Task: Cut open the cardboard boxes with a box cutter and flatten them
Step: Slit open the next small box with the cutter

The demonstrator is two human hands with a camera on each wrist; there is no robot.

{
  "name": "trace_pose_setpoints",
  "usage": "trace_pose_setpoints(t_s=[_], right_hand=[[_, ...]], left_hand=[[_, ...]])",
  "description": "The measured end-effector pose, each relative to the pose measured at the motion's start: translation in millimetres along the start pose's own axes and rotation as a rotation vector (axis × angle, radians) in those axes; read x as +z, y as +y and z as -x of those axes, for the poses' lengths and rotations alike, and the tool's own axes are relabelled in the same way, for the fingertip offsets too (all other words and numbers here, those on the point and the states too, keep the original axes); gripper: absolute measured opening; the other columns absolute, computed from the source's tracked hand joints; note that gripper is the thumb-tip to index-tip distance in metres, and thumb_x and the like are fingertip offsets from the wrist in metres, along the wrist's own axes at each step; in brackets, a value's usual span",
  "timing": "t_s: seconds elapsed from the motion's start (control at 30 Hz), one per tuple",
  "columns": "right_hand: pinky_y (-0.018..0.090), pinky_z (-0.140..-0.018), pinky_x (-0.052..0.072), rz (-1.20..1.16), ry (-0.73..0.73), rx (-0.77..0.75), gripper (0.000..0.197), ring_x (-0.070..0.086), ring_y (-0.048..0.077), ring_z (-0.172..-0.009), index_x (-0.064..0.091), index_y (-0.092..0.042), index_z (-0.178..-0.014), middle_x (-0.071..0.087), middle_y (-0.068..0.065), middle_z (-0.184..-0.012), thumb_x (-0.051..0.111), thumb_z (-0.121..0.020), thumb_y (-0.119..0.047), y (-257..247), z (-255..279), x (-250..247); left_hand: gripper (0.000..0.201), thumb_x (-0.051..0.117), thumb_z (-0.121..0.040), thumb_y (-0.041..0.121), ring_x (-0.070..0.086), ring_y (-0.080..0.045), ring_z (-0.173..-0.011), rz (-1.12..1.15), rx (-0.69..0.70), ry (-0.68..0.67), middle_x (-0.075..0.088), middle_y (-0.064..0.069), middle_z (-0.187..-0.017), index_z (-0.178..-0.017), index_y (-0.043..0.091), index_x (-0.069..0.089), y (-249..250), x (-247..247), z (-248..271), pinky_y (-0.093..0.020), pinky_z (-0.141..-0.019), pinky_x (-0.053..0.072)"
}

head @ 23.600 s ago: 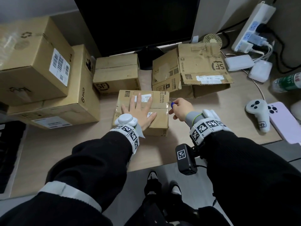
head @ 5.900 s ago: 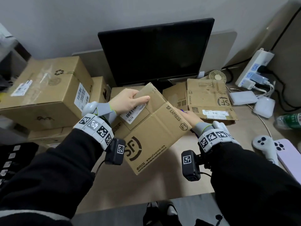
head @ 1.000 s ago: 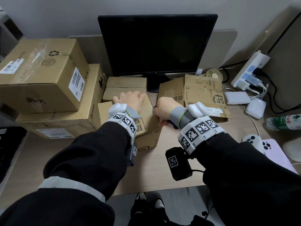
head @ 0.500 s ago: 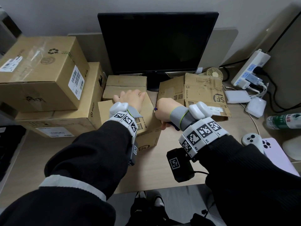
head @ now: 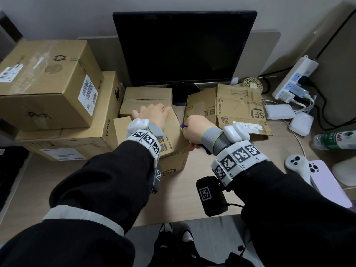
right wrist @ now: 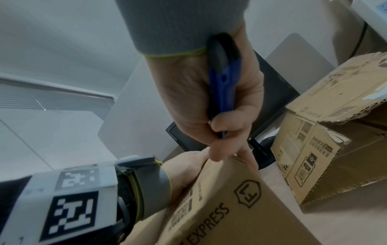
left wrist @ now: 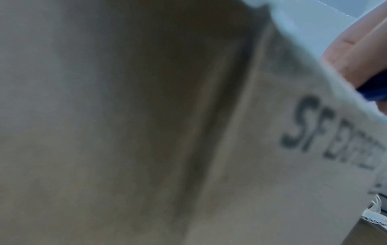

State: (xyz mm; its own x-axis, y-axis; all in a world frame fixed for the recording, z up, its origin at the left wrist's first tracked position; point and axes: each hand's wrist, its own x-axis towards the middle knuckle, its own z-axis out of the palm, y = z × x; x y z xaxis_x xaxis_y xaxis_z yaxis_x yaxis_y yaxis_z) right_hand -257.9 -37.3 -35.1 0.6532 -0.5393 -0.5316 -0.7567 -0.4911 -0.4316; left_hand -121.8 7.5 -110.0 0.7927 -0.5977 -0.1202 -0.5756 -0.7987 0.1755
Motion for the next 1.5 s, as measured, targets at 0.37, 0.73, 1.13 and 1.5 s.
trace_pose_setpoints(t_s=[0.37, 0.73, 1.13, 1.5], right_hand=[[0.007, -0.029, 0.026, -0.031, 0.056, -0.056, 0.02, 0.042, 0.011, -0.025, 0.048, -0.003, -0.09, 0.059, 0.01, -0.059, 0.031, -0.097, -0.008, 11, 1, 6], [0.007, -0.028, 0.025, -0.069, 0.085, -0.06, 0.022, 0.037, 0.007, -0.018, 0.051, -0.004, -0.092, 0.065, 0.014, -0.065, 0.03, -0.096, -0.01, 13, 1, 9], [0.023, -0.046, 0.045, 0.129, 0.103, -0.032, 0.027, 0.053, 0.017, -0.043, 0.044, -0.009, -0.067, 0.053, 0.003, -0.04, 0.037, -0.093, -0.003, 8, -2, 13], [0.021, -0.04, 0.038, 0.115, 0.019, -0.022, 0.016, 0.05, 0.018, -0.039, 0.05, -0.003, -0.084, 0.06, 0.009, -0.054, 0.037, -0.092, -0.001, 17, 4, 10]], left_hand=[[0.041, 0.023, -0.098, 0.043, 0.036, -0.024, -0.088, -0.002, -0.013, -0.002, 0.053, -0.001, -0.094, -0.101, 0.025, 0.06, 1, -1, 1, -0.041, -0.077, 0.02], [0.04, 0.023, -0.097, 0.04, 0.036, -0.024, -0.087, -0.018, -0.013, -0.007, 0.054, -0.002, -0.095, -0.105, 0.025, 0.06, 1, -1, 1, -0.041, -0.077, 0.021], [0.038, 0.025, -0.098, 0.038, 0.036, -0.024, -0.089, -0.038, 0.003, -0.007, 0.055, -0.004, -0.097, -0.106, 0.025, 0.059, 0, 0, 1, -0.042, -0.079, 0.022], [0.039, 0.023, -0.097, 0.039, 0.037, -0.025, -0.087, -0.023, -0.001, -0.015, 0.05, -0.002, -0.091, -0.104, 0.025, 0.059, 0, -1, 2, -0.041, -0.077, 0.021]])
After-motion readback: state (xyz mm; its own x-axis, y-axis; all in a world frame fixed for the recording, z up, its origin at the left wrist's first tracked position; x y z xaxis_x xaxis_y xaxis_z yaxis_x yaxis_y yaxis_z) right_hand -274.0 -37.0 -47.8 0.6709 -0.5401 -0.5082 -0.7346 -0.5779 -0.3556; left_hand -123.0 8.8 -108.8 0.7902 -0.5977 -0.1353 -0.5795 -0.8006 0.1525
